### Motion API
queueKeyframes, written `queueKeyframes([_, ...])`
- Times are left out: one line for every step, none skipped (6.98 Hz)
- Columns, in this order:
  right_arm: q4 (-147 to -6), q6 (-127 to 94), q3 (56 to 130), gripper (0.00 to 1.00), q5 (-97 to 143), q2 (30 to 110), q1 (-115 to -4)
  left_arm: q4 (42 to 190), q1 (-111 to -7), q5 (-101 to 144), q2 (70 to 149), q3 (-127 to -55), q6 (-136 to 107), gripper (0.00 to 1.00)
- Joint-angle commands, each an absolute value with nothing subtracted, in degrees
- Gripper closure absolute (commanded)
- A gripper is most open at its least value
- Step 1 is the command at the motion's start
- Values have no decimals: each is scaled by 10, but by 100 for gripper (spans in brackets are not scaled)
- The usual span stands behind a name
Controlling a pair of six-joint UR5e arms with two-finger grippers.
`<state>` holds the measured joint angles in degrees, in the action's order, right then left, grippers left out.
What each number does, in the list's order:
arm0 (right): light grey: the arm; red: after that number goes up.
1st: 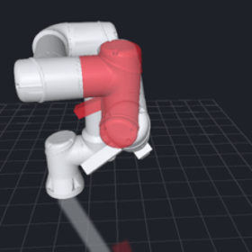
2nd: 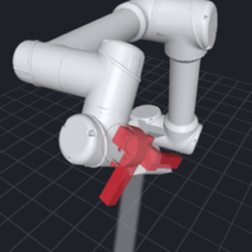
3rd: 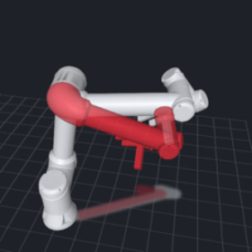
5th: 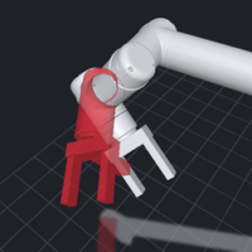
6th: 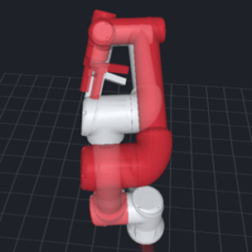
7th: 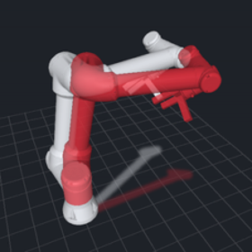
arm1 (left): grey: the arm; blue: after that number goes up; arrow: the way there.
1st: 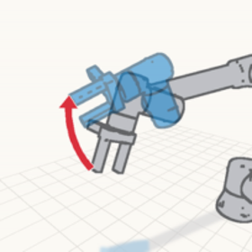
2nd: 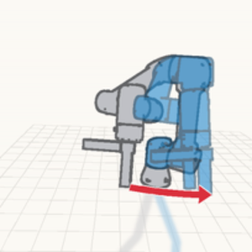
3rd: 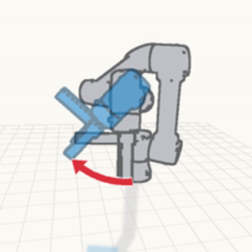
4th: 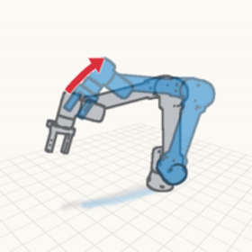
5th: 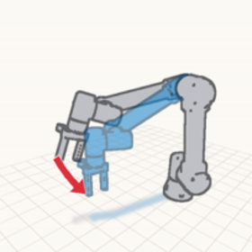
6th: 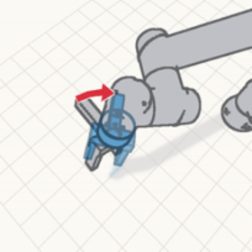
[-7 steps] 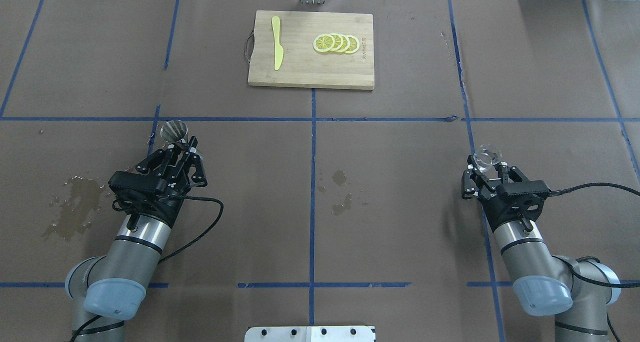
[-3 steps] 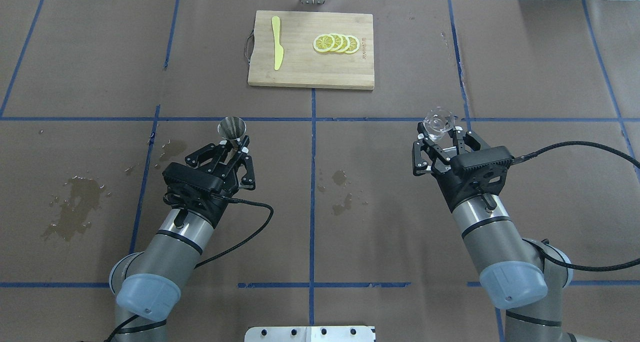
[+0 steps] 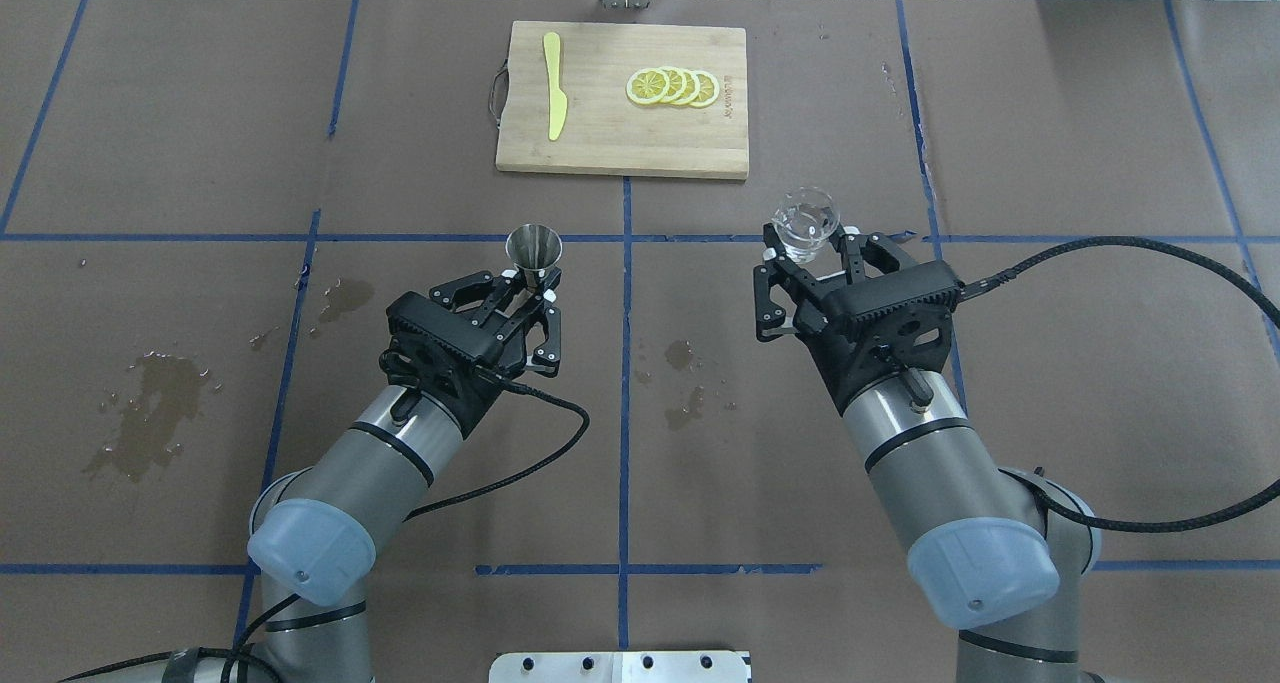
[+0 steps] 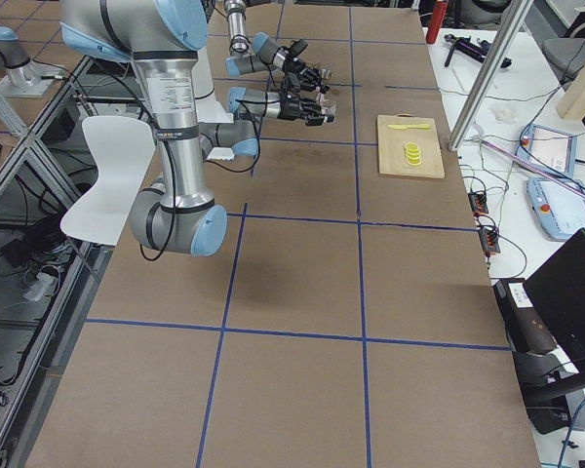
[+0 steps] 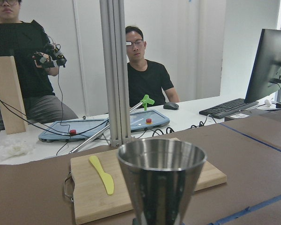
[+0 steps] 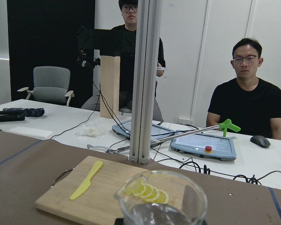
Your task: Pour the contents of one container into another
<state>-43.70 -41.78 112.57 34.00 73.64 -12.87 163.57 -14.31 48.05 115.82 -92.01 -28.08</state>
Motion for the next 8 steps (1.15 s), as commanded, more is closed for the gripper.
queueKeyframes([-478, -395, 1145, 100, 341, 696, -114, 1781, -152, 512, 1175, -835, -266, 100])
queueKeyframes([-490, -393, 1145, 100, 341, 689, -112, 1782, -152, 515, 1178, -836, -265, 100])
queueKeyframes([-517, -393, 1145, 100, 341, 671, -111, 1780, -152, 517, 1179, -833, -263, 100])
queueKeyframes([-546, -393, 1146, 100, 341, 655, -111, 1780, -152, 515, 1179, -834, -194, 100])
queueKeyframes([-571, -393, 1146, 100, 341, 643, -110, 1781, -152, 519, 1181, -836, -133, 100])
queueKeyframes([-597, -392, 1146, 100, 344, 631, -110, 1780, -151, 519, 1183, -836, -114, 100])
queueKeyframes([-603, -392, 1146, 100, 348, 624, -111, 1780, -151, 519, 1200, -833, -110, 100])
queueKeyframes([-608, -391, 1145, 100, 349, 624, -110, 1780, -151, 519, 1203, -832, -110, 100])
